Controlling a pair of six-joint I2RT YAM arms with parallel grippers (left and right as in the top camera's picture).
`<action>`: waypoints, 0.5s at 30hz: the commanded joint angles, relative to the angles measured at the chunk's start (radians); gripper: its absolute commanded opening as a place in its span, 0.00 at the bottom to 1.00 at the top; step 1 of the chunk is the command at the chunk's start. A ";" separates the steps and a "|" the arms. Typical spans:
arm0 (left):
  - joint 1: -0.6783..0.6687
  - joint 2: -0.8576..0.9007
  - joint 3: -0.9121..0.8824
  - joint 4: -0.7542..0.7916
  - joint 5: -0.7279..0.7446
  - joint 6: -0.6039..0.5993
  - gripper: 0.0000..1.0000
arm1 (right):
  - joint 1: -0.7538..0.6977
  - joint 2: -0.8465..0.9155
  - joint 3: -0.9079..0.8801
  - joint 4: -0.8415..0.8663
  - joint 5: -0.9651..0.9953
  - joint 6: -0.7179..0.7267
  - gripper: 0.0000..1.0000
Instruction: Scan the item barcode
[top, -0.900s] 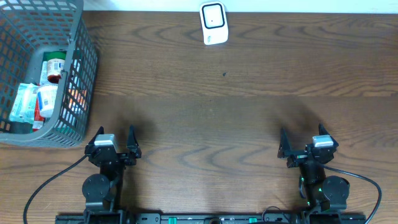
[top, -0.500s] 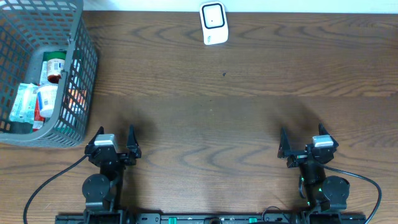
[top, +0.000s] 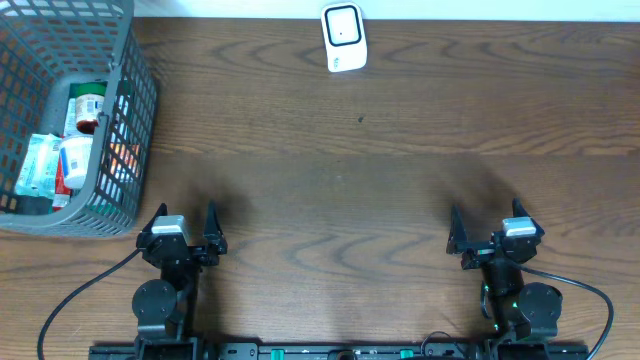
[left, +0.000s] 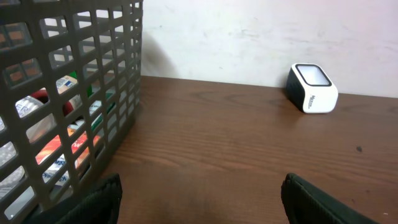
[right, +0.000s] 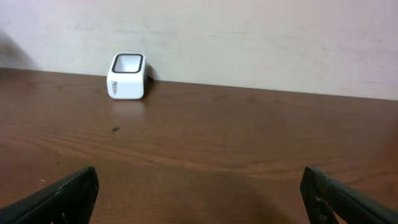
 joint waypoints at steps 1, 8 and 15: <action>0.005 -0.007 -0.010 -0.041 0.031 0.018 0.83 | -0.009 -0.005 -0.001 -0.005 0.006 -0.011 0.99; 0.005 -0.007 -0.010 -0.041 0.031 0.018 0.83 | -0.009 -0.005 -0.001 -0.005 0.006 -0.011 0.99; 0.005 -0.007 -0.010 -0.041 0.031 0.018 0.83 | -0.009 -0.005 -0.001 -0.005 0.006 -0.011 0.99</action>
